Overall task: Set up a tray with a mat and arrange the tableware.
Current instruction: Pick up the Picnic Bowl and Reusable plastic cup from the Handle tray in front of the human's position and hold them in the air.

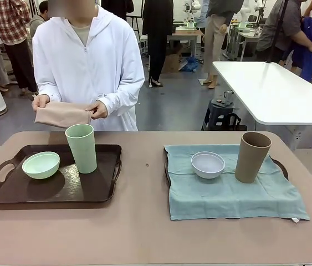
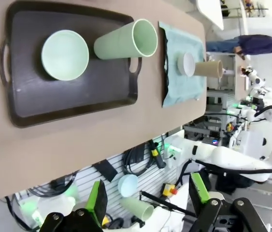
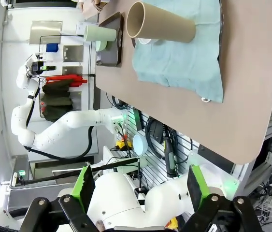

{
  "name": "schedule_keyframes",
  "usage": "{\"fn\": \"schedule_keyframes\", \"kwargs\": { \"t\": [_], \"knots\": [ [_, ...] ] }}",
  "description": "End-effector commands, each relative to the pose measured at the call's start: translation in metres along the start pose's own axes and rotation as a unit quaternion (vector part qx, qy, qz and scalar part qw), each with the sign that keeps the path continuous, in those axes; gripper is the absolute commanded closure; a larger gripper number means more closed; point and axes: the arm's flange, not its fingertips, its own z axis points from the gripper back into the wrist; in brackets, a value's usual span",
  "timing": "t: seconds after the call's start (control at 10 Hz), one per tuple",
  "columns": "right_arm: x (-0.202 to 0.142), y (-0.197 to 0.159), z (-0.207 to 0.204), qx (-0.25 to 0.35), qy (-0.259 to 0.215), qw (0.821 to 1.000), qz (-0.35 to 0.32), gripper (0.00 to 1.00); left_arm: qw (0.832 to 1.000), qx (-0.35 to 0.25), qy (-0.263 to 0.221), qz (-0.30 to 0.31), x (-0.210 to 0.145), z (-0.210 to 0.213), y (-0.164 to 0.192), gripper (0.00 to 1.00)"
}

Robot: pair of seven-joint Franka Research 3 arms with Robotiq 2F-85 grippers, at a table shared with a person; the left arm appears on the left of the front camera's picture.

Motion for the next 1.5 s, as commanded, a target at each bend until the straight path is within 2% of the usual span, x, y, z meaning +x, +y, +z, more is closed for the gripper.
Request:
{"fn": "schedule_keyframes", "kwargs": {
  "t": [0.0, 1.3, 1.4],
  "knots": [
    [0.001, -0.004, 0.004, 0.003, -0.004, 1.000, 0.001, 0.00, 1.000, -0.018, -0.011, 0.005, -0.002, 0.003, 0.003, 0.11],
    [0.001, -0.003, 0.000, 0.001, 0.001, 1.000, -0.003, 0.00, 1.000, -0.018, -0.011, 0.005, -0.002, 0.003, 0.003, 0.11],
    [0.002, 0.003, 0.015, 0.015, -0.033, 0.998, 0.051, 0.00, 1.000, -0.008, -0.007, 0.005, -0.002, 0.005, 0.005, 0.11]
  ]
}}
